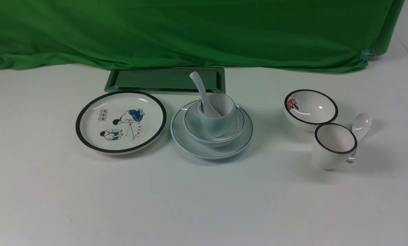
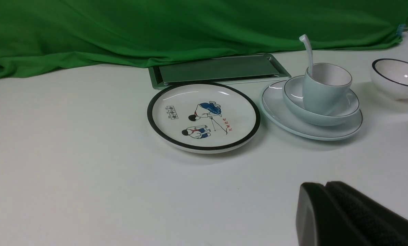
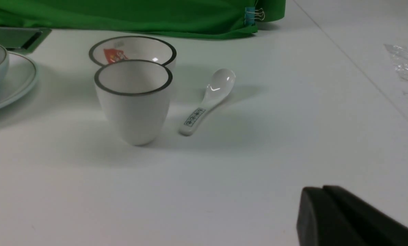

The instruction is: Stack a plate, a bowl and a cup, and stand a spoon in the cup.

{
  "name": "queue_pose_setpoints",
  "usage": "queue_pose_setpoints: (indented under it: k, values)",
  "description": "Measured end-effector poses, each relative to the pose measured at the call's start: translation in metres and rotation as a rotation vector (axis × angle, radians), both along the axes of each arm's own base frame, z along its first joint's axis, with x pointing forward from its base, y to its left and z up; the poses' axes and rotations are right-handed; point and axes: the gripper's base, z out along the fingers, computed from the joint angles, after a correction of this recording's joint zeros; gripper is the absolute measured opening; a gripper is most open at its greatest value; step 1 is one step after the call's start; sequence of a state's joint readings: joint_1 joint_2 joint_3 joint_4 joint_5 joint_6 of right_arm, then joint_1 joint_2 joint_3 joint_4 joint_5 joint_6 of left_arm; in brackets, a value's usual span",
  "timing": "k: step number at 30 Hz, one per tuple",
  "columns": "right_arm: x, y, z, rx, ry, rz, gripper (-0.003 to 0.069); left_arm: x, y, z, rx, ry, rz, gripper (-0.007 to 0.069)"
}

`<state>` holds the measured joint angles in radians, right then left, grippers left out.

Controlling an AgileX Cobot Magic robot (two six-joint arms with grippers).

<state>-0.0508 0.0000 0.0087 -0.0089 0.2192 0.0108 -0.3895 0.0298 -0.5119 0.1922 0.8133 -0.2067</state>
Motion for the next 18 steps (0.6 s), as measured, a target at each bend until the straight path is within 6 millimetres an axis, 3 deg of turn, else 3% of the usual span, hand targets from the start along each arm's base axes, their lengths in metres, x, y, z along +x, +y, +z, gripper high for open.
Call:
queue_pose_setpoints:
  k: [8,14,18]
  values:
    - [0.000,0.000,0.000,-0.001,0.001,0.000,0.0054,0.004,0.000,-0.003,0.022,-0.022,0.009,-0.0029]
    - [0.000,0.000,0.000,-0.001,0.001,0.000,0.0068,0.025,-0.011,-0.012,0.069,-0.305,-0.027,-0.0029]
    - [0.000,0.000,0.000,-0.001,0.001,0.000,0.0078,0.033,-0.018,-0.030,-0.013,-0.337,-0.018,-0.0029]
